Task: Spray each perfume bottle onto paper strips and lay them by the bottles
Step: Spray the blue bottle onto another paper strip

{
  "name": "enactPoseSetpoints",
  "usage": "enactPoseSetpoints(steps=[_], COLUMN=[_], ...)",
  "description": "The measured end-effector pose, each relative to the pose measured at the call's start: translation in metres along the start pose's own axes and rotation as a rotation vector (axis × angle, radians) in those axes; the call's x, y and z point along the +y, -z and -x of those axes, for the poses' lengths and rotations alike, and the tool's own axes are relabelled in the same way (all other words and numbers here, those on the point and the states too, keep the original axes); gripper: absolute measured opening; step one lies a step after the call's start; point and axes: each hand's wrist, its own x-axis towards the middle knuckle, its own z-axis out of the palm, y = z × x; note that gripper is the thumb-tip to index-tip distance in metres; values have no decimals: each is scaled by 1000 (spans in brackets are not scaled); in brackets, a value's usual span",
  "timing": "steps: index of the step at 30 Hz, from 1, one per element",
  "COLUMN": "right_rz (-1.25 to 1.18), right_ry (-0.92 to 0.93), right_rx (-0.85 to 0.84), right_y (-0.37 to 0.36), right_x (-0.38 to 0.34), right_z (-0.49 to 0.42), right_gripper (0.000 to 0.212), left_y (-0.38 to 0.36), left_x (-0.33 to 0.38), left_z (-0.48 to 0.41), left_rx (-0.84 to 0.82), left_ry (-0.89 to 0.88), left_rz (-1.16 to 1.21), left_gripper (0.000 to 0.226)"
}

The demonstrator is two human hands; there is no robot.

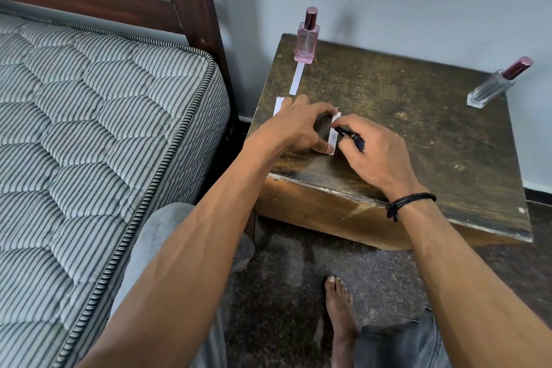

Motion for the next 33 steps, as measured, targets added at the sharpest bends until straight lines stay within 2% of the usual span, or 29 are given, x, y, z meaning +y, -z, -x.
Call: enactPoseSetpoints(steps=[4,8,29,31,33], right_rz=[-54,-91,-80,-84,-95], right_ry=[-87,-136,-188,-196,-206], right_rx=[60,40,-8,-8,-8], right_y=[-2,0,0,0,0], right_x=[4,5,3,3,4], right_z=[-7,-12,-14,-14,-14], right_gripper=[31,32,34,34,34], left_y=[0,0,3,6,11], left_x=[1,1,4,5,4], left_z=[0,0,1,2,2], left_rx=[1,5,-12,-14,14], left_ry=[4,8,29,13,5], left_rz=[-3,-2,15,32,88], left_gripper=[82,81,85,79,63])
